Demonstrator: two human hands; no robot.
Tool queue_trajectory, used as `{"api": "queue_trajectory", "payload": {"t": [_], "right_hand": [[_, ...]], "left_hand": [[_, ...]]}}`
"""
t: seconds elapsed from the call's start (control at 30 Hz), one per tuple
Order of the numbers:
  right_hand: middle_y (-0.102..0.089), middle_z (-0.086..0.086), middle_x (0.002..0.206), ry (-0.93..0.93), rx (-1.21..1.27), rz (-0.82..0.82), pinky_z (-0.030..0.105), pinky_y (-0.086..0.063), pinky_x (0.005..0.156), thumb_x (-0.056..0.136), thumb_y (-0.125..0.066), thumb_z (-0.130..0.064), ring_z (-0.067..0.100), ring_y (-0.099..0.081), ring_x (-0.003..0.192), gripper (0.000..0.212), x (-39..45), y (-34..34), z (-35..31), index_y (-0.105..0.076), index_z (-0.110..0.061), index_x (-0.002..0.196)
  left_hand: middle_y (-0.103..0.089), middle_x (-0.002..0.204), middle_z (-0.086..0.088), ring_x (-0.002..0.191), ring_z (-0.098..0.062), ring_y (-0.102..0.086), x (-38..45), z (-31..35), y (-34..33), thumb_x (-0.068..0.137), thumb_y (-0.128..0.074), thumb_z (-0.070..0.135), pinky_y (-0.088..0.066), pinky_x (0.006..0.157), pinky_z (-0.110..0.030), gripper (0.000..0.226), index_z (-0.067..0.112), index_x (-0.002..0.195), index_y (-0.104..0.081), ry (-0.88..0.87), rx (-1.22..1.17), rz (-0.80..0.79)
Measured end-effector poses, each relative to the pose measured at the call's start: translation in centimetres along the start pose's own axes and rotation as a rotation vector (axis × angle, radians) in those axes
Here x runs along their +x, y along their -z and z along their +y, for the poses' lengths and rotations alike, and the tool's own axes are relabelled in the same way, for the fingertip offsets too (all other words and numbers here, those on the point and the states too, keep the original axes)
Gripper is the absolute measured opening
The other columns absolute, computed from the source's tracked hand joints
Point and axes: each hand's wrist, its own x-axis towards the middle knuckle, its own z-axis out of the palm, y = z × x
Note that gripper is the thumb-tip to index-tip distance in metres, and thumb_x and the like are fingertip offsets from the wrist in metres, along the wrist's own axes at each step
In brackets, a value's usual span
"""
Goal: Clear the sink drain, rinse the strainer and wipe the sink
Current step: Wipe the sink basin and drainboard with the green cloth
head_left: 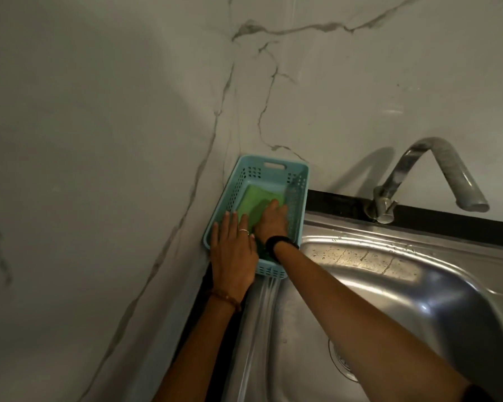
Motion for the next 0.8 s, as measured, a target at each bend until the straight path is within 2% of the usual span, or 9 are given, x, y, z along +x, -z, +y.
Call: {"api": "queue_trajectory", "payload": {"t": [0.13, 0.23, 0.3, 0.43, 0.5, 0.57, 0.63, 0.7, 0.8], "right_hand": [[-0.043, 0.022, 0.128, 0.107, 0.392, 0.0, 0.04, -0.049, 0.092, 0.079, -0.057, 0.009, 0.034, -0.052, 0.11, 0.058, -0.6, 1.7, -0.9, -0.029, -0.003, 0.128], [-0.055, 0.008, 0.104, 0.248, 0.59, 0.004, 0.018, -0.05, 0.064, 0.078, -0.058, 0.01, 0.017, -0.055, 0.087, 0.058, -2.3, 4.9, -2.7, -0.035, -0.01, 0.127], [-0.052, 0.0, 0.096, 0.326, 0.702, -0.008, 0.018, -0.049, 0.066, 0.079, -0.059, 0.006, 0.013, -0.054, 0.083, 0.055, -4.0, 7.4, -3.8, -0.039, -0.016, 0.125], [-0.053, -0.002, 0.099, 0.444, 0.941, -0.077, 0.019, -0.052, 0.074, 0.079, -0.064, 0.001, 0.008, -0.057, 0.086, 0.048, -7.8, 12.6, -4.2, -0.046, -0.019, 0.118], [-0.058, 0.001, 0.103, 0.5, 1.008, -0.111, 0.017, -0.054, 0.07, 0.082, -0.065, -0.005, 0.003, -0.063, 0.084, 0.04, -9.7, 15.3, -2.9, -0.052, -0.016, 0.117], [-0.063, 0.001, 0.105, 0.518, 1.065, -0.057, 0.018, -0.055, 0.07, 0.086, -0.062, -0.014, 0.006, -0.066, 0.087, 0.026, -11.1, 16.9, -0.3, -0.058, -0.013, 0.112], [-0.064, -0.003, 0.105, 0.419, 1.095, 0.196, 0.019, -0.055, 0.071, 0.089, -0.058, -0.019, 0.011, -0.063, 0.094, 0.019, -11.8, 17.6, 3.4, -0.063, -0.012, 0.106], [-0.06, 0.0, 0.112, 0.164, 1.198, 0.299, 0.022, -0.051, 0.072, 0.092, -0.052, -0.024, 0.017, -0.057, 0.103, 0.024, -11.8, 17.5, 7.4, -0.061, -0.01, 0.11], [-0.073, 0.001, 0.092, -0.138, 1.393, -0.194, 0.026, -0.055, 0.062, 0.096, -0.039, -0.033, 0.018, -0.069, 0.083, 0.034, -13.7, 15.3, 13.6, -0.061, -0.01, 0.106]], "left_hand": [[-0.011, 0.157, -0.005, 0.145, -0.016, -0.007, 0.1, -0.2, 0.4, 0.098, -0.032, 0.022, 0.002, 0.118, -0.035, 0.054, 0.015, 0.147, -0.01, -0.006, -0.089, -0.011], [-0.022, 0.155, -0.005, 0.142, -0.018, -0.021, 0.8, 0.8, 2.5, 0.096, -0.042, 0.028, -0.014, 0.119, -0.038, 0.058, 0.017, 0.146, -0.017, 0.142, -0.659, -0.066], [-0.034, 0.148, -0.002, 0.133, -0.015, -0.036, 1.1, 2.1, 4.6, 0.09, -0.054, 0.033, -0.031, 0.112, -0.037, 0.067, 0.02, 0.146, -0.02, 0.115, -0.982, -0.053], [-0.056, 0.114, 0.01, 0.099, -0.004, -0.055, 0.2, 5.3, 8.0, 0.083, -0.05, 0.027, -0.045, 0.082, -0.02, 0.056, 0.025, 0.137, -0.037, -0.067, -0.921, 0.128], [-0.06, 0.089, 0.018, 0.076, 0.007, -0.055, -0.6, 7.4, 9.7, 0.087, -0.048, 0.015, -0.044, 0.067, -0.012, 0.035, 0.029, 0.118, -0.055, -0.099, -0.934, 0.261], [-0.06, 0.073, 0.017, 0.062, 0.007, -0.053, -1.7, 9.4, 11.1, 0.088, -0.046, 0.006, -0.043, 0.059, -0.012, 0.034, 0.036, 0.092, -0.06, -0.101, -1.0, 0.286], [-0.061, 0.067, 0.015, 0.059, 0.005, -0.054, -2.9, 11.5, 12.3, 0.087, -0.047, 0.002, -0.045, 0.057, -0.013, 0.039, 0.037, 0.076, -0.061, -0.068, -1.126, 0.214], [-0.066, 0.061, 0.015, 0.058, 0.003, -0.06, -3.7, 13.2, 13.0, 0.085, -0.049, -0.001, -0.049, 0.056, -0.013, 0.039, 0.032, 0.072, -0.063, 0.011, -1.263, 0.084], [-0.068, 0.062, 0.006, 0.058, -0.009, -0.064, -5.2, 15.8, 12.5, 0.08, -0.052, 0.001, -0.052, 0.056, -0.02, 0.025, 0.019, 0.073, -0.066, 0.138, -1.412, -0.222]]}}
